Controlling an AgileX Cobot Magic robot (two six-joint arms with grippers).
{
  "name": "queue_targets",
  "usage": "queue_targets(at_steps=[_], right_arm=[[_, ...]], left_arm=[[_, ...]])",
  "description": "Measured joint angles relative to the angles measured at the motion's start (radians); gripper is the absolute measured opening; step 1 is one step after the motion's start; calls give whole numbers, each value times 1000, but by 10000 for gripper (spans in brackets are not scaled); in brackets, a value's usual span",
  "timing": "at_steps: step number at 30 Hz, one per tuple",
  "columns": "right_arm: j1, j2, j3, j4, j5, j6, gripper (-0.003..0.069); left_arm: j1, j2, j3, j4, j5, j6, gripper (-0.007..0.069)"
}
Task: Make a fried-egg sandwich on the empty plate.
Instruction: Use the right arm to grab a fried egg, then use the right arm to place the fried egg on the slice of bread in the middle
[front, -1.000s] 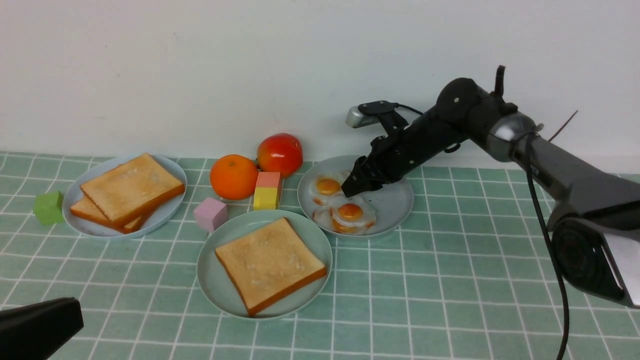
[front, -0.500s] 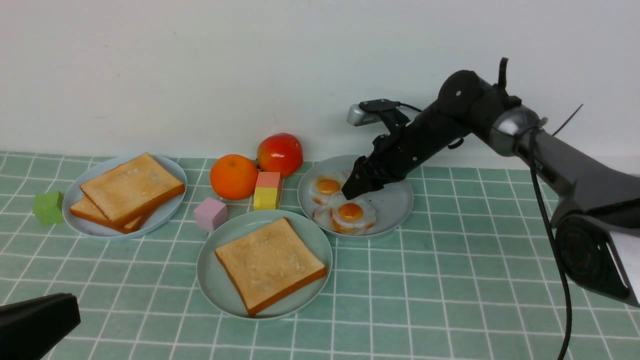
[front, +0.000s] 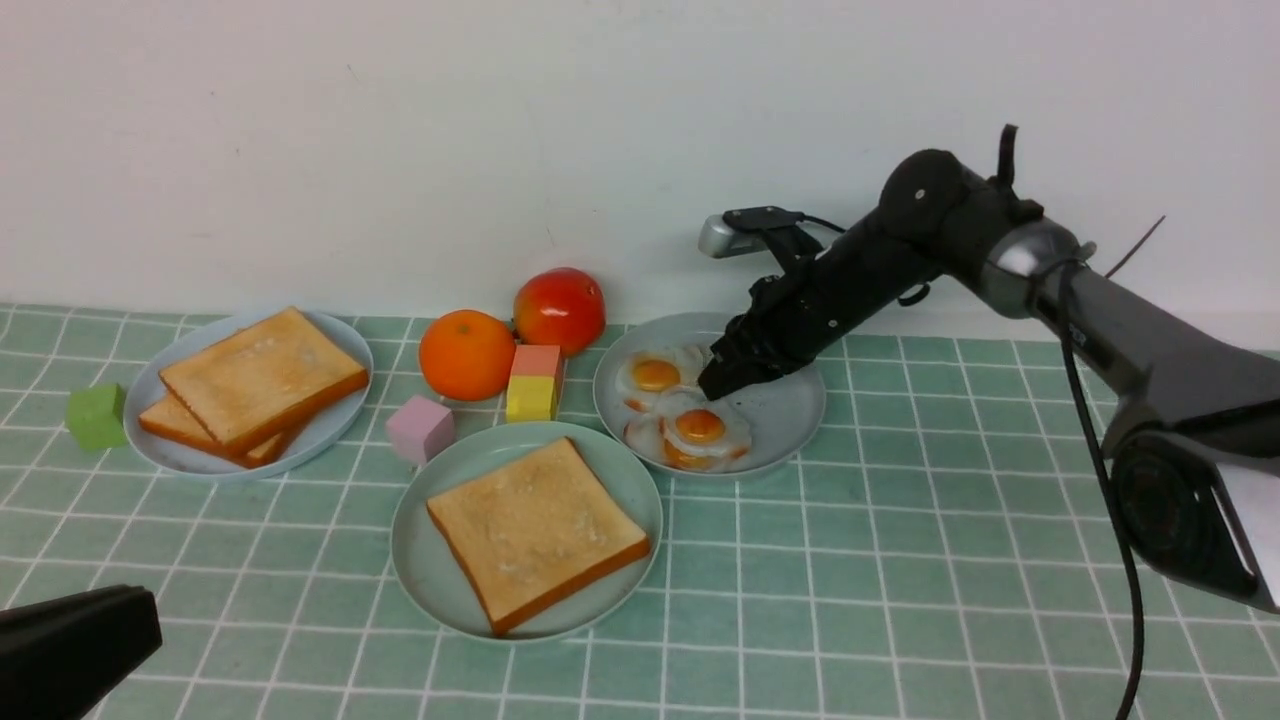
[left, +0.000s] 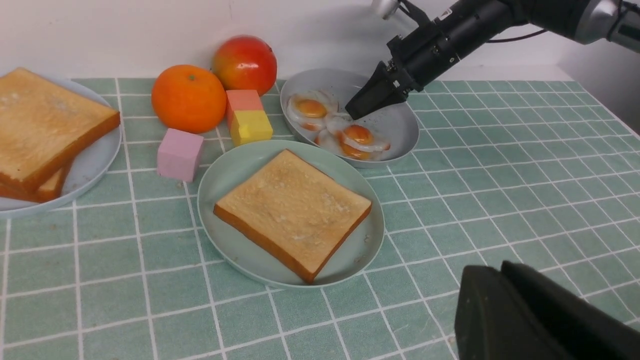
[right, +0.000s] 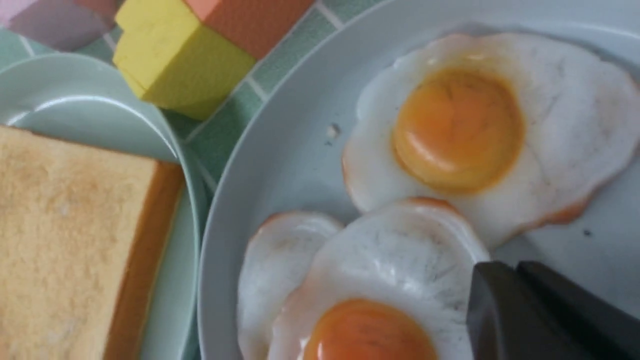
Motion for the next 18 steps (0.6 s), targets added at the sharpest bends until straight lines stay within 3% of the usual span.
queue_targets(at_steps=[6,11,15,18], right_arm=[[0,-86,4,-89,88,79,20],[3,-244,7,-90,100,135,20],[45,-362,94,-92,98,238,20],[145,-444,254,-104,97,263,20]], left_arm=[[0,0,0,12,5,0,39],[0,0,0,56,8,0,39],[0,0,0,67,22,6,39],[0,0,0,69,38,23,39]])
